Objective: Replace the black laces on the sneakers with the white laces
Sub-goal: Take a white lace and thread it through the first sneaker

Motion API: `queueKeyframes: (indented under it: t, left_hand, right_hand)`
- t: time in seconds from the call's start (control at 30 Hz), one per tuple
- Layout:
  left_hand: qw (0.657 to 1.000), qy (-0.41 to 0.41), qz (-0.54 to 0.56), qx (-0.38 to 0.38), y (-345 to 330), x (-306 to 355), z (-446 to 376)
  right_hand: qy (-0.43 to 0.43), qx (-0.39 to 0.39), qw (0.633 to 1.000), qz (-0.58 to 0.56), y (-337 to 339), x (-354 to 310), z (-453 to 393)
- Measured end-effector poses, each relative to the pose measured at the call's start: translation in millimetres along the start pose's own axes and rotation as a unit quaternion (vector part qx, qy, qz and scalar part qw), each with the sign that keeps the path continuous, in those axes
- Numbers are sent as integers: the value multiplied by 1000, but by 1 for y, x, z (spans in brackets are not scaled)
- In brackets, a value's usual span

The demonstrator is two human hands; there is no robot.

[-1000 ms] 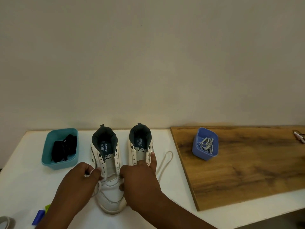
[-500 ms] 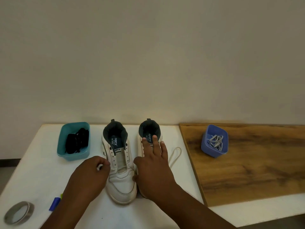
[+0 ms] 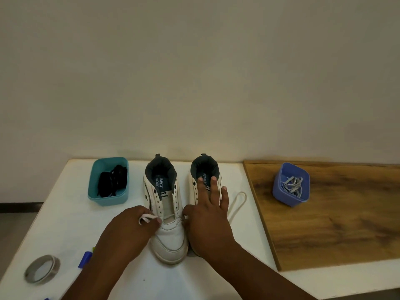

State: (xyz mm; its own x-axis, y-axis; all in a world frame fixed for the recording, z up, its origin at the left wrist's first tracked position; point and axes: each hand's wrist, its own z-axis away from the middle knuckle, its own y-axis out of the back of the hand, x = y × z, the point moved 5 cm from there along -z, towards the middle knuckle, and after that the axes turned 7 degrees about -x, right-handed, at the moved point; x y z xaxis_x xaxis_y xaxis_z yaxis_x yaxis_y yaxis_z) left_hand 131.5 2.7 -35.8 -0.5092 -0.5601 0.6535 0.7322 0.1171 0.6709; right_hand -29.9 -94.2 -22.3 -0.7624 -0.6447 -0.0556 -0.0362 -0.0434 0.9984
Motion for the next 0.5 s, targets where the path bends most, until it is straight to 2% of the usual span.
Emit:
queueKeyframes:
  t: [0.17,0.33,0.5]
  left_hand:
    - [999,-34,-14,9,-6,7,1]
    - [999,-34,-16,27,-7,7,-2]
    - [998,-32,-19,47,-8,7,-3]
  right_hand:
    - [-1,34,999,-25,-4,1,-2]
    - [-26,57,997,-35,-8,-4,-1]
    - [-15,43,999,-20,-13,-4,-3]
